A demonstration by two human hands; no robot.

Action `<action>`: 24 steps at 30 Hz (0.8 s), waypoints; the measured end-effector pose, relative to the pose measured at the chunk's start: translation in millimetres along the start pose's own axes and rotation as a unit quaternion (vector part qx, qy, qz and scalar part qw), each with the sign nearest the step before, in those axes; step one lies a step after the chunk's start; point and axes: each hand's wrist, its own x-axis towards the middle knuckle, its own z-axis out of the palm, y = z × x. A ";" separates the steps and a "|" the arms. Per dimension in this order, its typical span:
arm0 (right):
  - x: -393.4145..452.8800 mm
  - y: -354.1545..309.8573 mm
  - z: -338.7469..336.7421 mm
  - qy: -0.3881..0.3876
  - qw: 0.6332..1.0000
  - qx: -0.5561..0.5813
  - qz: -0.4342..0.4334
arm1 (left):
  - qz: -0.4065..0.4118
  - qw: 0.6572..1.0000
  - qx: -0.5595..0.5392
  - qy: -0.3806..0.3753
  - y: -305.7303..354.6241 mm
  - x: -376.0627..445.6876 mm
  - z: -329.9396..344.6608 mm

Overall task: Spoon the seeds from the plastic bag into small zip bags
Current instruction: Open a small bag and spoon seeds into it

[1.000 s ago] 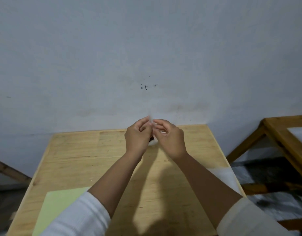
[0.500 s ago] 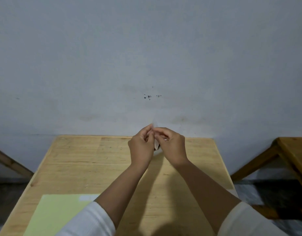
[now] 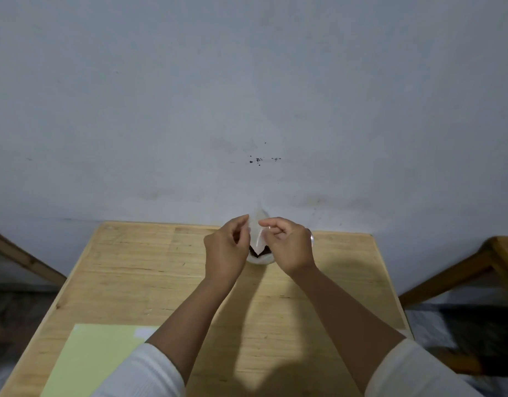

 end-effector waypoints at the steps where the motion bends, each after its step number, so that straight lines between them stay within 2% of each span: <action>1: 0.2 0.3 2.0 -0.011 1.000 -0.001 0.000 | 0.006 1.000 -0.004 -0.012 -1.7 -1.0 -0.1; 5: 0.9 1.3 1.1 -0.025 1.000 -0.002 -0.009 | 0.058 0.990 -0.058 -0.115 -19.3 -4.9 -10.6; 8: -1.0 -0.3 -0.9 -0.044 0.999 0.000 -0.014 | 0.093 0.974 -0.012 -0.208 -33.4 -3.6 -18.0; 11: -4.2 -2.3 3.6 -0.085 0.996 -0.002 -0.026 | 0.129 0.960 0.013 -0.248 -36.4 0.5 -18.7; 14: -6.7 -4.7 7.4 -0.116 0.993 -0.015 -0.029 | 0.143 0.964 0.028 -0.225 -37.3 1.5 -20.2; 17: -5.0 -4.5 9.0 -0.086 0.995 -0.030 -0.029 | 0.148 0.972 0.043 -0.175 -38.2 2.8 -25.3; 21: -3.9 -3.3 12.7 -0.071 0.996 0.046 0.006 | 0.180 0.972 0.066 -0.139 -35.7 4.7 -30.6; 24: -4.4 -1.2 13.5 -0.088 0.991 0.097 0.012 | 0.184 0.970 0.071 -0.145 -39.2 5.9 -31.1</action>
